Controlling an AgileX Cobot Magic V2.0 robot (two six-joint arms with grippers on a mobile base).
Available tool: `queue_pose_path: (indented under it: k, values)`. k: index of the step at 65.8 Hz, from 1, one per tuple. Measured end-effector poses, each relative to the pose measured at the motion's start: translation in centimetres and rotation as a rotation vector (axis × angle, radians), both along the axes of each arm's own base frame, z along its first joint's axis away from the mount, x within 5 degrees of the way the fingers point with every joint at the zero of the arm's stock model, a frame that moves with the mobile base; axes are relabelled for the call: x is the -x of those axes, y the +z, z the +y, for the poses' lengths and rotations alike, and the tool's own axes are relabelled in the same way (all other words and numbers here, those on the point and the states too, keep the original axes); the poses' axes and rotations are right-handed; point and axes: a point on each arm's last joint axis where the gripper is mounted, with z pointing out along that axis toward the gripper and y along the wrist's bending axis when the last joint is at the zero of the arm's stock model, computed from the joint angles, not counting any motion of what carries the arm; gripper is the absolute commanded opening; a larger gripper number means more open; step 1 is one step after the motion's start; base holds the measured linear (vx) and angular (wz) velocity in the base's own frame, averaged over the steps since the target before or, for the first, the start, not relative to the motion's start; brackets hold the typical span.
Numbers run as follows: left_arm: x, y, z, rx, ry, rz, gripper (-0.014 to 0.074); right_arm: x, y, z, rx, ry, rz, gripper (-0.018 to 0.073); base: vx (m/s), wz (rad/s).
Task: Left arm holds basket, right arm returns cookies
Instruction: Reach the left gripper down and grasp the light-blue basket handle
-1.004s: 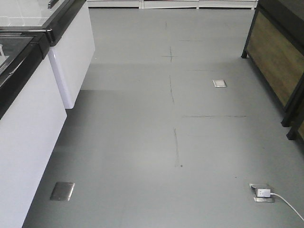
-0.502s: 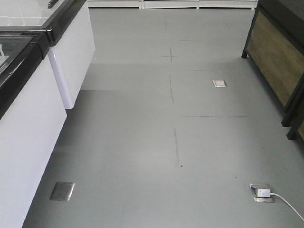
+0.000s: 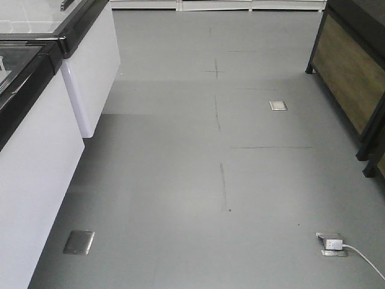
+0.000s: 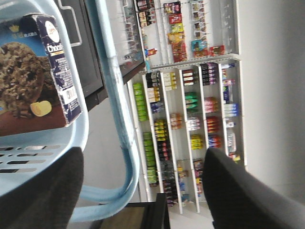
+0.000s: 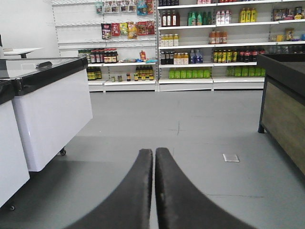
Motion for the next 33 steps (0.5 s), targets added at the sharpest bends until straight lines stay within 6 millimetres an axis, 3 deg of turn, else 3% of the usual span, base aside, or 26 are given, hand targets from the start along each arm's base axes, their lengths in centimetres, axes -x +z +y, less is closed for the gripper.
queue_pose_path:
  k: [19, 33]
  values:
    - [-2.5, -3.5, 1.4, 0.078, 0.018, -0.006, 0.051, 0.0, 0.0, 0.0, 0.0, 0.0, 0.0, -0.0003, 0.0, 0.0]
    - [-3.3, -3.9, 2.9, 0.053, 0.046, -0.005, 0.051, 0.0, 0.0, 0.0, 0.0, 0.0, 0.0, -0.0003, 0.0, 0.0]
